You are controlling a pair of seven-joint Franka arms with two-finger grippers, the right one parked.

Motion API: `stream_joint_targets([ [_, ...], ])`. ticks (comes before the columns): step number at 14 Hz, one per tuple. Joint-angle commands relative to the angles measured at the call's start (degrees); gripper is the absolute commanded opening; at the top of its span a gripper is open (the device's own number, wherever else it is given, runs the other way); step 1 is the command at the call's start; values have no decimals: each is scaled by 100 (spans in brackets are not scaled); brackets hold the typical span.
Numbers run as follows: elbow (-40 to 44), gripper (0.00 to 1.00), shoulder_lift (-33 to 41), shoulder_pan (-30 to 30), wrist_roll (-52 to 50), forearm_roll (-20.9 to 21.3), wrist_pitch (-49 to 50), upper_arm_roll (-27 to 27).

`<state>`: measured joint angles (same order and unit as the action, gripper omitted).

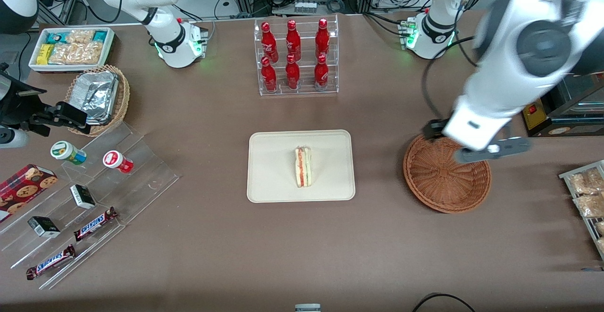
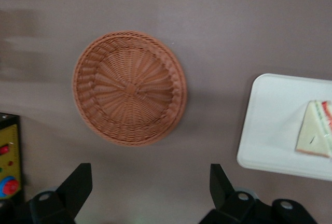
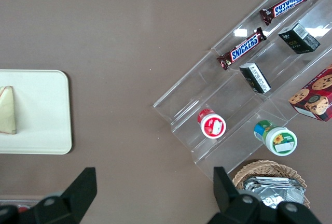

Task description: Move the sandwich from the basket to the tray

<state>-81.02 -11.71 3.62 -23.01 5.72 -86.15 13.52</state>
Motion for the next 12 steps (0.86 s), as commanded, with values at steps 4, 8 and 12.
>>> stream_joint_targets([
  [4,-1239,100,1073,-354,1859,-622,-182,-813],
  [8,-2049,100,1742,-362,2441,-668,-552,-1167],
  [12,-1533,100,1445,-336,2441,-589,-474,-1246],
])
